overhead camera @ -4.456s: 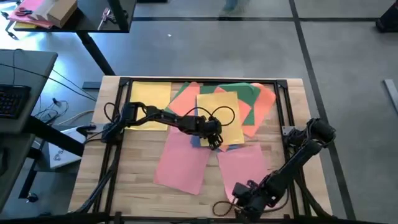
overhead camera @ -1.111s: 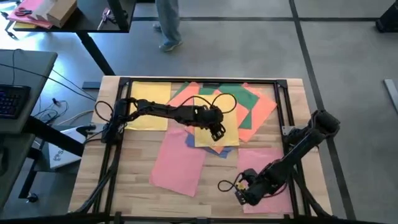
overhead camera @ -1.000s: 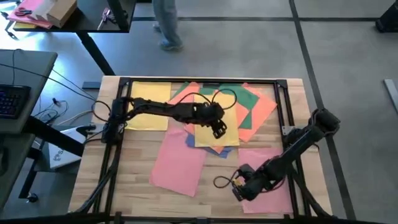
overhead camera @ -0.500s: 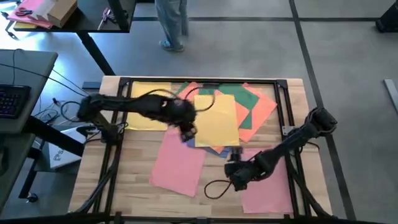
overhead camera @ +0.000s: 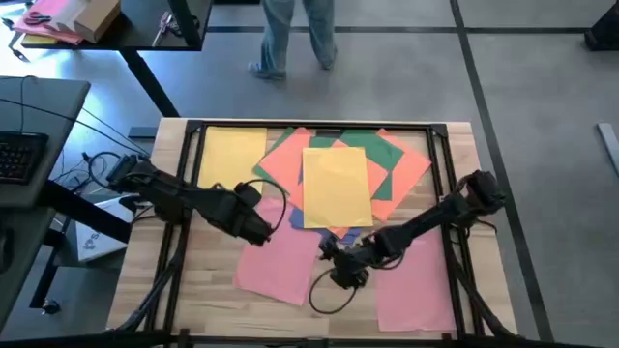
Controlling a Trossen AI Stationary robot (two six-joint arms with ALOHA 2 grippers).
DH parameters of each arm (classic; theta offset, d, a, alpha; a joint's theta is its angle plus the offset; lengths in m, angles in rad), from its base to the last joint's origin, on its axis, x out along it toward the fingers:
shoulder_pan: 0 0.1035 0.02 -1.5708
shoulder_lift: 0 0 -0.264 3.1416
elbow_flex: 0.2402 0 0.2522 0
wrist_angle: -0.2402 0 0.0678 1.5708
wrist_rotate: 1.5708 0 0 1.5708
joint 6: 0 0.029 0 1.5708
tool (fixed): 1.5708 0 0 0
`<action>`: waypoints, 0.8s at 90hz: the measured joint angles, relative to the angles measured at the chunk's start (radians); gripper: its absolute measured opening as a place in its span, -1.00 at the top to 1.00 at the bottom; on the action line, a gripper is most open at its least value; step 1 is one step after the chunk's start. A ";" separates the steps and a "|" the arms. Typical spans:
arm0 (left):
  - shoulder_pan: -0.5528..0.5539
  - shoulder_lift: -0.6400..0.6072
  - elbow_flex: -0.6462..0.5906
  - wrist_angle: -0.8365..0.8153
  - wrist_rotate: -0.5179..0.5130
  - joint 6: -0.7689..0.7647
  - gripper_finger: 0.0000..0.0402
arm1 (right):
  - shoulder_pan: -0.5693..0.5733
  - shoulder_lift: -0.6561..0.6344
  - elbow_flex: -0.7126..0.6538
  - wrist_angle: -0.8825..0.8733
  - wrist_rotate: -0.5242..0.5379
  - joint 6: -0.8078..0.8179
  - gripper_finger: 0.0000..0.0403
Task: Organize paper
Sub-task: Stack the pink paper on top of the other pink paper
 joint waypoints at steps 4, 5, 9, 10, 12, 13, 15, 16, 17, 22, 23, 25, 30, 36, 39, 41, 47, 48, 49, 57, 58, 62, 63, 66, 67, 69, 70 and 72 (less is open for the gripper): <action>-0.005 0.000 -0.054 0.036 0.025 -0.018 0.11 | -0.009 0.015 0.000 0.017 -0.009 -0.032 -0.23; -0.006 0.000 -0.068 0.049 0.032 -0.020 0.11 | -0.010 0.019 0.000 0.021 -0.009 -0.039 -0.23; -0.005 -0.001 -0.123 0.117 0.060 -0.025 0.11 | -0.013 0.033 0.000 0.037 -0.008 -0.063 -0.23; -0.005 -0.001 -0.136 0.134 0.067 -0.026 0.11 | -0.013 0.037 0.000 0.043 -0.006 -0.068 -0.23; -0.004 -0.001 -0.164 0.169 0.076 -0.031 0.11 | -0.014 0.042 0.000 0.061 0.004 -0.076 -0.23; -0.003 -0.001 -0.177 0.187 0.078 -0.034 0.11 | -0.014 0.045 0.000 0.070 0.012 -0.079 -0.23; -0.002 0.000 -0.203 0.222 0.081 -0.038 0.11 | -0.014 0.053 0.000 0.088 0.025 -0.086 -0.23; -0.002 0.000 -0.214 0.238 0.081 -0.041 0.11 | -0.014 0.057 0.000 0.095 0.030 -0.090 -0.23; -0.001 0.000 -0.225 0.252 0.082 -0.044 0.11 | -0.014 0.062 0.000 0.102 0.035 -0.096 -0.23; 0.005 0.001 -0.279 0.314 0.077 -0.058 0.11 | -0.014 0.081 0.000 0.134 0.056 -0.119 -0.23; 0.006 0.001 -0.289 0.326 0.076 -0.063 0.11 | -0.014 0.085 0.000 0.141 0.061 -0.123 -0.23; 0.007 0.001 -0.309 0.345 0.076 -0.072 0.11 | -0.014 0.092 0.000 0.157 0.069 -0.126 -0.23; 0.011 0.005 -0.357 0.388 0.079 -0.093 0.11 | -0.015 0.105 0.001 0.192 0.075 -0.128 -0.23; 0.011 0.005 -0.411 0.425 0.094 -0.124 0.11 | -0.016 0.123 0.011 0.198 0.075 -0.119 -0.23; 0.011 0.005 -0.433 0.441 0.103 -0.133 0.11 | -0.016 0.135 0.016 0.198 0.074 -0.111 -0.23; 0.011 0.005 -0.447 0.452 0.108 -0.135 0.11 | -0.016 0.142 0.017 0.198 0.074 -0.106 -0.23; 0.011 0.005 -0.488 0.516 0.112 -0.135 0.11 | -0.015 0.165 0.024 0.202 0.074 -0.105 -0.23; 0.011 0.005 -0.496 0.529 0.112 -0.135 0.11 | -0.015 0.168 0.026 0.204 0.074 -0.105 -0.23; 0.011 0.005 -0.503 0.543 0.112 -0.135 0.11 | -0.014 0.170 0.027 0.206 0.075 -0.105 -0.23; 0.011 0.006 -0.559 0.659 0.111 -0.136 0.11 | -0.013 0.191 0.036 0.229 0.094 -0.105 -0.23; 0.011 0.006 -0.564 0.670 0.111 -0.137 0.11 | -0.013 0.194 0.036 0.232 0.100 -0.104 -0.23; 0.010 0.006 -0.590 0.717 0.110 -0.139 0.11 | -0.011 0.201 0.037 0.248 0.128 -0.105 -0.23; 0.010 0.005 -0.595 0.726 0.110 -0.141 0.11 | -0.010 0.202 0.037 0.252 0.135 -0.105 -0.23; 0.010 0.009 -0.600 0.745 0.109 -0.146 0.11 | -0.008 0.207 0.037 0.263 0.151 -0.105 -0.23; 0.010 0.012 -0.601 0.750 0.108 -0.149 0.11 | -0.008 0.207 0.037 0.267 0.154 -0.105 -0.23; 0.010 0.017 -0.602 0.757 0.107 -0.153 0.11 | -0.008 0.209 0.037 0.274 0.158 -0.105 -0.23; 0.010 0.018 -0.601 0.759 0.106 -0.154 0.11 | -0.009 0.210 0.037 0.276 0.159 -0.105 -0.23; 0.010 0.020 -0.600 0.764 0.104 -0.158 0.11 | -0.011 0.210 0.036 0.281 0.158 -0.105 -0.23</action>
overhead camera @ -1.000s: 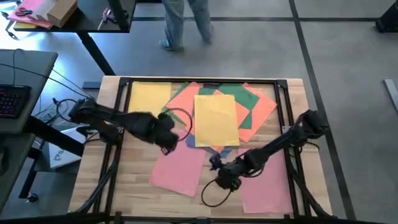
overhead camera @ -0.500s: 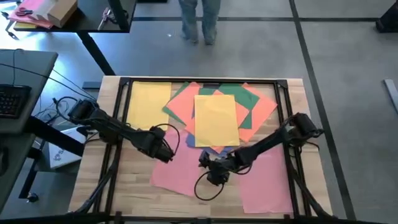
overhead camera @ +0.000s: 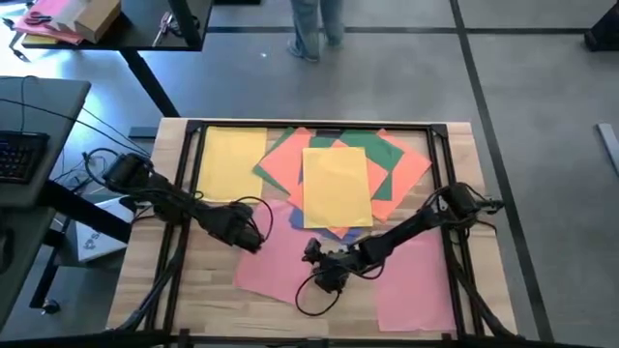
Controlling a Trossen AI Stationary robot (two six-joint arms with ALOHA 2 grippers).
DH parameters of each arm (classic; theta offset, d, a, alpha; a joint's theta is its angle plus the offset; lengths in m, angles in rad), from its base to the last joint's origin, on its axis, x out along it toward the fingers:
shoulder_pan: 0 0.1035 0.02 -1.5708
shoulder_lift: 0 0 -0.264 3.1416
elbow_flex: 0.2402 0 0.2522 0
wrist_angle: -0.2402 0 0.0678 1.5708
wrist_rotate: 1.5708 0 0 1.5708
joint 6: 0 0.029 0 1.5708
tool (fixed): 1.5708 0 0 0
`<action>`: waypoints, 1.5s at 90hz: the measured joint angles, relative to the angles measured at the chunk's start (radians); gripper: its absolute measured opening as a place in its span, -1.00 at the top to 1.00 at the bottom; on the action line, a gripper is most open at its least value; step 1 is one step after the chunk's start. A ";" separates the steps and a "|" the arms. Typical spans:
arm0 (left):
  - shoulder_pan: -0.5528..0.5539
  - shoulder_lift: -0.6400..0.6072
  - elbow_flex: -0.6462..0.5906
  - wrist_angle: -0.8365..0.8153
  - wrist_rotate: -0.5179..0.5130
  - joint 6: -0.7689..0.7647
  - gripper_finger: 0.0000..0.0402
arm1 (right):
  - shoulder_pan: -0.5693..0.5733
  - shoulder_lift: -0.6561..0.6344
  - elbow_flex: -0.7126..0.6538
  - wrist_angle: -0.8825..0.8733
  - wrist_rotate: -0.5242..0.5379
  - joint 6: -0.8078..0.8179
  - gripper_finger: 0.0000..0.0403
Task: Organize paper
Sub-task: Stack the pink paper on top of the other pink paper
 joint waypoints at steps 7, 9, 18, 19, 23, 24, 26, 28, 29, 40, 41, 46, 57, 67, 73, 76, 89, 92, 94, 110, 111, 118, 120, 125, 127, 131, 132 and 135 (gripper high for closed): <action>0.000 0.000 -0.001 0.002 -0.001 0.006 0.11 | -0.002 0.002 0.000 0.015 0.000 0.000 -0.23; 0.000 0.000 -0.001 0.003 0.000 0.012 0.11 | -0.002 0.002 -0.001 0.018 0.001 -0.001 -0.23; 0.000 -0.001 -0.002 0.009 0.004 0.028 0.11 | 0.003 0.003 -0.001 0.026 0.013 -0.028 -0.23; 0.000 -0.001 -0.002 0.010 0.004 0.028 0.11 | 0.004 0.003 -0.001 0.026 0.016 -0.033 -0.23; 0.000 -0.001 -0.002 0.012 0.007 0.024 0.11 | 0.008 0.003 -0.001 0.028 0.031 -0.046 -0.23; 0.000 -0.001 -0.002 0.013 0.007 0.021 0.11 | 0.009 0.003 -0.001 0.030 0.035 -0.046 -0.23; 0.000 0.000 -0.002 0.015 0.008 0.017 0.11 | 0.011 0.003 -0.001 0.031 0.046 -0.047 -0.23; 0.000 0.000 -0.002 0.016 0.008 0.013 0.11 | 0.013 0.003 -0.001 0.033 0.058 -0.047 -0.23; 0.000 0.000 -0.002 0.017 0.008 0.012 0.11 | 0.014 0.003 -0.001 0.034 0.067 -0.049 -0.23; 0.000 0.002 0.000 0.022 0.009 0.005 0.11 | 0.018 -0.010 0.009 0.028 0.123 -0.051 -0.23; 0.000 0.002 0.001 0.023 0.009 0.005 0.11 | 0.018 -0.010 0.012 0.029 0.126 -0.051 -0.23; 0.000 0.002 0.002 0.025 0.009 0.005 0.11 | 0.019 -0.013 0.025 0.031 0.140 -0.050 -0.23; 0.000 0.002 0.002 0.029 0.008 0.005 0.11 | 0.020 -0.013 0.059 0.031 0.143 -0.049 -0.23; 0.000 0.002 0.002 0.031 0.009 0.005 0.11 | 0.024 -0.013 0.091 0.031 0.150 -0.044 -0.23; 0.000 0.003 0.003 0.031 0.010 0.004 0.11 | 0.030 -0.013 0.111 0.031 0.151 -0.043 -0.23; 0.000 0.003 0.003 0.032 0.011 0.004 0.11 | 0.031 -0.013 0.122 0.031 0.151 -0.044 -0.23; 0.000 0.003 0.003 0.032 0.013 0.005 0.11 | 0.044 -0.014 0.162 0.020 0.167 -0.043 -0.23; 0.000 0.003 0.003 0.032 0.013 0.005 0.11 | 0.046 -0.014 0.169 0.008 0.176 -0.040 -0.23; 0.000 0.003 0.003 0.032 0.013 0.005 0.11 | 0.046 -0.014 0.174 -0.002 0.178 -0.032 -0.23; 0.000 0.003 0.003 0.031 0.011 0.005 0.11 | 0.041 -0.015 0.217 -0.150 0.109 0.173 -0.21; 0.000 0.003 0.003 0.031 0.010 0.005 0.11 | 0.040 -0.015 0.220 -0.159 0.102 0.187 -0.21; -0.001 0.003 0.003 0.031 0.006 0.005 0.11 | 0.031 -0.016 0.222 -0.174 0.050 0.269 -0.17; -0.001 0.003 0.003 0.031 0.005 0.005 0.11 | 0.029 -0.016 0.222 -0.178 0.036 0.285 -0.15; -0.001 0.003 0.003 0.031 0.005 0.006 0.11 | 0.022 -0.014 0.222 -0.186 0.006 0.314 -0.11; -0.001 0.003 0.003 0.031 0.004 0.006 0.11 | 0.019 -0.013 0.222 -0.185 -0.001 0.322 -0.10; -0.001 0.003 0.003 0.030 0.002 0.006 0.11 | 0.015 -0.012 0.222 -0.187 -0.017 0.327 -0.07; -0.001 0.003 0.003 0.030 0.002 0.006 0.11 | 0.014 -0.012 0.222 -0.188 -0.021 0.329 -0.06; -0.001 0.003 0.003 0.030 0.002 0.006 0.11 | 0.010 -0.011 0.222 -0.190 -0.041 0.331 -0.04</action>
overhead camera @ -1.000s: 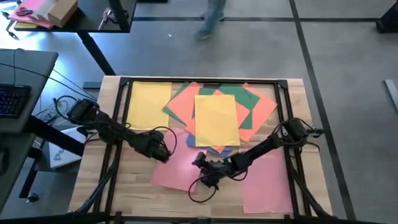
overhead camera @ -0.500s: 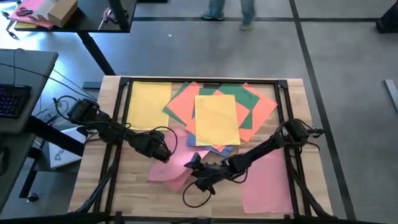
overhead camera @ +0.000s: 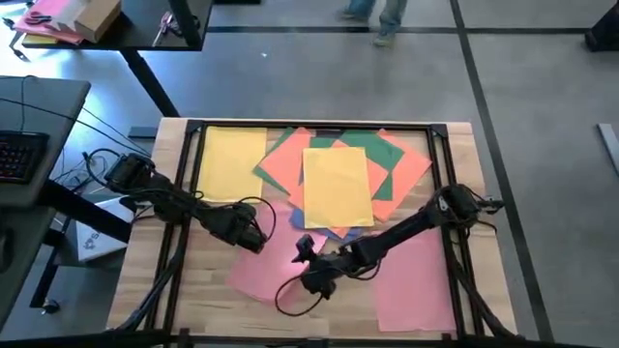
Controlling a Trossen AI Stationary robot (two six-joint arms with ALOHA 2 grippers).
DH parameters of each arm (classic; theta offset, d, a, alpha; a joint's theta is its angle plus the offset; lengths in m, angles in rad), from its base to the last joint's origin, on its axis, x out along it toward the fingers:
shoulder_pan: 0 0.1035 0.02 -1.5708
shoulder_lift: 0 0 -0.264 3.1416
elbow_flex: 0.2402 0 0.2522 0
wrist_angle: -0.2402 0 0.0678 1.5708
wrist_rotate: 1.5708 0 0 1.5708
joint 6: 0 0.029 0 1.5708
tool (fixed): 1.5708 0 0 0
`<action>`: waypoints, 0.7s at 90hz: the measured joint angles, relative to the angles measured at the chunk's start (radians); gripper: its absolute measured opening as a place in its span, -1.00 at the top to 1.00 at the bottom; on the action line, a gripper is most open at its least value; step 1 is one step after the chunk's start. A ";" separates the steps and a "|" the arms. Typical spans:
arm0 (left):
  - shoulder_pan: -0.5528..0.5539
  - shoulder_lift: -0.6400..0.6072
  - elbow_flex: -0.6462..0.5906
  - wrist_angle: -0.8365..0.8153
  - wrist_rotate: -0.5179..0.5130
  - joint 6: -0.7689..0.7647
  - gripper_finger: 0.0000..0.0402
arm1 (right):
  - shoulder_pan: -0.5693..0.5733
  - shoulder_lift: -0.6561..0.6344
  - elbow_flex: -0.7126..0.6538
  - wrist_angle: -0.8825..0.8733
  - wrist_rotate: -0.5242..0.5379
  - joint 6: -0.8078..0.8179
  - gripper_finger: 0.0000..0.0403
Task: Organize paper
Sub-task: Stack the pink paper on top of the other pink paper
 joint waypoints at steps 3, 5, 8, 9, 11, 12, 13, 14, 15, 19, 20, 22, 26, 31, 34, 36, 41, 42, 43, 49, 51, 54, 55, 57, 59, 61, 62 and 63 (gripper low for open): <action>0.000 0.000 0.000 0.000 0.000 0.000 0.11 | -0.003 0.000 0.000 0.000 -0.019 0.002 -0.02; 0.000 0.000 0.000 0.000 -0.001 0.000 0.11 | -0.005 0.000 0.000 0.000 -0.031 0.002 -0.01; 0.000 0.000 0.000 0.000 -0.002 0.000 0.11 | -0.009 0.000 0.000 0.000 -0.052 0.002 0.00; 0.000 0.000 0.000 0.000 -0.002 0.000 0.11 | -0.010 0.000 0.000 0.000 -0.057 0.002 0.00; 0.000 0.000 0.000 0.000 -0.001 0.000 0.11 | -0.012 0.000 0.000 0.000 -0.068 0.002 0.01; 0.000 0.000 0.000 0.000 -0.001 0.000 0.11 | -0.013 0.000 0.000 0.000 -0.075 0.002 0.01; 0.000 0.000 0.000 0.000 -0.002 0.000 0.11 | -0.014 0.000 0.000 0.000 -0.081 0.002 0.01; 0.000 0.000 0.000 0.000 -0.002 0.000 0.11 | -0.015 0.000 0.000 0.000 -0.091 0.002 0.01; 0.000 0.000 0.000 0.000 -0.002 0.000 0.11 | -0.016 0.000 0.000 0.000 -0.100 0.002 0.01; 0.000 0.000 0.000 0.000 -0.003 0.000 0.11 | -0.019 0.001 0.000 0.000 -0.129 0.006 0.01; 0.000 0.000 0.000 0.000 -0.003 0.000 0.11 | -0.020 0.001 0.000 0.000 -0.137 0.009 0.00; 0.000 0.000 0.000 0.000 -0.003 0.000 0.11 | -0.021 0.001 0.000 0.000 -0.151 0.011 0.00; 0.000 0.000 0.000 -0.001 -0.004 0.000 0.11 | -0.022 0.008 0.000 0.004 -0.180 0.011 -0.01; 0.000 0.000 0.000 -0.001 -0.006 0.000 0.11 | -0.022 0.022 0.000 0.010 -0.203 0.011 -0.03; 0.000 0.000 0.000 0.000 -0.008 0.000 0.11 | -0.022 0.037 0.000 0.009 -0.213 0.011 -0.05; 0.000 0.000 0.000 0.000 -0.010 0.000 0.11 | -0.023 0.045 0.000 0.009 -0.221 0.011 -0.06; 0.000 0.001 0.000 0.001 -0.011 -0.001 0.11 | -0.024 0.068 0.000 0.009 -0.236 0.013 -0.10; 0.000 0.001 0.000 0.002 -0.011 0.000 0.11 | -0.024 0.072 0.000 0.009 -0.238 0.013 -0.11; 0.000 0.001 -0.001 0.002 -0.011 0.000 0.11 | -0.024 0.076 0.000 0.009 -0.240 0.013 -0.11; 0.000 0.001 -0.001 0.003 -0.012 0.000 0.11 | -0.023 0.093 0.000 0.011 -0.247 0.010 -0.16; 0.000 0.001 -0.001 0.003 -0.013 0.000 0.11 | -0.023 0.097 -0.001 0.011 -0.248 0.010 -0.17; 0.000 0.001 -0.001 0.004 -0.013 0.000 0.11 | -0.024 0.100 -0.001 0.011 -0.248 0.007 -0.20; 0.000 0.001 -0.001 0.004 -0.013 0.000 0.11 | -0.024 0.101 -0.001 0.011 -0.248 0.004 -0.20; 0.000 0.001 -0.001 0.005 -0.014 -0.001 0.11 | -0.025 0.102 -0.001 0.012 -0.248 -0.006 -0.22; 0.000 0.001 -0.001 0.005 -0.014 -0.001 0.11 | -0.025 0.102 -0.001 0.014 -0.247 -0.013 -0.23; 0.000 0.001 -0.001 0.007 -0.014 -0.001 0.11 | -0.025 0.102 -0.001 0.016 -0.247 -0.020 -0.24; 0.000 0.001 -0.001 0.008 -0.014 -0.001 0.11 | -0.025 0.102 -0.001 0.017 -0.247 -0.024 -0.25; 0.000 0.001 -0.001 0.009 -0.015 -0.001 0.11 | -0.025 0.102 -0.001 0.018 -0.247 -0.029 -0.25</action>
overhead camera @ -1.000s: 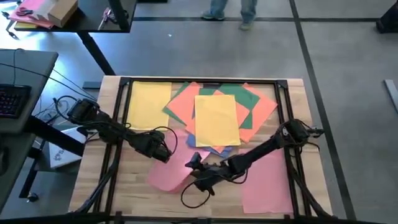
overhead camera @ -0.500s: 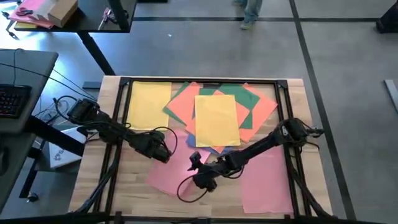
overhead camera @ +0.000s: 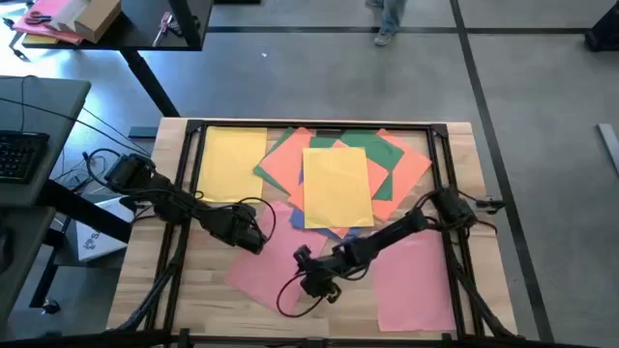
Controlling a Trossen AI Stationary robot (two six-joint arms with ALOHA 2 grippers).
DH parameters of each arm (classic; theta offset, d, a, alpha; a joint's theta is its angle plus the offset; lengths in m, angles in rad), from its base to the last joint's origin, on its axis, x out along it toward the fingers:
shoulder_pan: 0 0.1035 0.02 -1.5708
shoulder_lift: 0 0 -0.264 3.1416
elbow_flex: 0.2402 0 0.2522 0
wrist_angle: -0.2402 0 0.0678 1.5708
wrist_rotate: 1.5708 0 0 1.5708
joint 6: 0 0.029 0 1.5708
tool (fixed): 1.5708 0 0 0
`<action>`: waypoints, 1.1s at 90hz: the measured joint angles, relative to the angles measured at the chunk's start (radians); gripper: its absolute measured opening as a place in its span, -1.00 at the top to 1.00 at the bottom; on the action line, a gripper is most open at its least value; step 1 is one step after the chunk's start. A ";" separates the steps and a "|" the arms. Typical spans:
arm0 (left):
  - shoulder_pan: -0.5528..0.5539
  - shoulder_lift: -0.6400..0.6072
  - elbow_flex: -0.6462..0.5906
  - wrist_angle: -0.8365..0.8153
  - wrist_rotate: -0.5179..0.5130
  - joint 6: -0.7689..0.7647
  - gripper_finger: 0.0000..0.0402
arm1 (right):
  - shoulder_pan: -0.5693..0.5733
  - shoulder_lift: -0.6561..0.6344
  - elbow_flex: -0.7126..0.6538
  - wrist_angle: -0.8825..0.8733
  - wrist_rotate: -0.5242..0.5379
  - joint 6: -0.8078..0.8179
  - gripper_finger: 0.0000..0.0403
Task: Organize paper
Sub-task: Stack the pink paper on top of the other pink paper
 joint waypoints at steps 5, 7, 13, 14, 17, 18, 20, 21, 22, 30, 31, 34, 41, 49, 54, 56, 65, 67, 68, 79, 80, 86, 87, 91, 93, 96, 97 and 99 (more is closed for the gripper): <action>0.000 0.000 0.000 0.004 -0.002 0.000 0.11 | 0.000 0.004 0.000 0.006 0.006 -0.023 -0.27; 0.000 0.000 0.000 0.005 -0.002 0.000 0.11 | 0.000 0.006 0.000 0.009 0.019 -0.031 -0.27; 0.000 0.000 0.000 0.006 -0.003 0.000 0.11 | 0.001 0.008 0.000 0.022 0.058 -0.043 -0.27; 0.000 0.000 0.000 0.006 -0.003 0.000 0.11 | 0.002 0.008 0.000 0.025 0.067 -0.045 -0.27; 0.000 0.000 0.000 0.007 -0.004 0.000 0.11 | 0.003 0.008 0.000 0.038 0.089 -0.050 -0.27; 0.000 0.000 0.000 0.007 -0.004 0.000 0.11 | 0.003 0.008 0.000 0.041 0.093 -0.052 -0.27; 0.000 0.000 0.000 0.007 -0.004 0.000 0.11 | 0.003 0.008 0.002 0.043 0.104 -0.056 -0.27; 0.000 0.000 0.000 0.007 -0.004 0.000 0.11 | 0.002 0.008 0.004 0.042 0.110 -0.059 -0.27; 0.000 0.000 0.000 0.007 -0.004 0.000 0.11 | 0.002 0.008 0.006 0.039 0.116 -0.062 -0.27; 0.000 0.000 0.000 0.008 -0.003 0.000 0.11 | 0.000 0.008 0.036 0.017 0.156 -0.084 -0.27; 0.000 0.000 0.000 0.008 -0.003 0.000 0.11 | 0.000 0.008 0.041 0.014 0.160 -0.086 -0.27; 0.000 0.000 0.000 0.008 -0.003 -0.001 0.11 | 0.000 0.007 0.058 0.006 0.170 -0.086 -0.27; 0.000 0.000 0.000 0.009 -0.003 -0.005 0.11 | 0.000 0.006 0.100 -0.022 0.172 -0.085 -0.27; 0.000 0.000 0.000 0.009 -0.004 -0.017 0.11 | -0.002 0.006 0.132 -0.029 0.141 -0.085 -0.27; 0.000 0.000 0.000 0.009 -0.004 -0.024 0.11 | -0.003 0.005 0.141 -0.038 0.115 -0.085 -0.27; 0.000 0.000 0.000 0.010 -0.004 -0.024 0.11 | -0.003 0.005 0.143 -0.044 0.106 -0.085 -0.27; 0.000 0.000 0.000 0.011 -0.005 -0.026 0.11 | -0.003 0.005 0.137 -0.069 0.041 -0.041 -0.27; 0.000 0.000 0.000 0.012 -0.005 -0.026 0.11 | -0.003 0.005 0.133 -0.073 0.017 -0.026 -0.27; 0.000 0.000 0.000 0.012 -0.006 -0.026 0.11 | -0.003 0.005 0.131 -0.076 0.005 -0.018 -0.27; 0.000 0.000 0.000 0.013 -0.012 -0.026 0.11 | 0.000 0.024 0.116 -0.082 -0.070 0.021 -0.27; 0.000 0.000 0.000 0.013 -0.012 -0.026 0.11 | 0.001 0.029 0.116 -0.081 -0.071 0.020 -0.27; 0.000 0.001 0.000 0.014 -0.017 -0.026 0.11 | 0.006 0.058 0.115 -0.073 -0.082 0.012 -0.27; 0.000 0.001 0.000 0.014 -0.018 -0.025 0.11 | 0.006 0.063 0.115 -0.071 -0.082 0.010 -0.27; 0.000 0.001 0.000 0.015 -0.021 -0.022 0.11 | 0.006 0.076 0.116 -0.056 -0.079 0.004 -0.27; 0.000 0.001 0.000 0.015 -0.023 -0.020 0.11 | 0.007 0.078 0.117 -0.054 -0.071 0.002 -0.27; 0.000 0.001 0.000 0.015 -0.024 -0.018 0.11 | 0.007 0.078 0.119 -0.048 -0.064 0.002 -0.27; 0.000 0.001 0.000 0.015 -0.023 -0.018 0.11 | 0.007 0.079 0.119 -0.046 -0.061 0.002 -0.27; 0.000 0.001 0.000 0.015 -0.023 -0.018 0.11 | 0.007 0.080 0.119 -0.043 -0.053 0.002 -0.27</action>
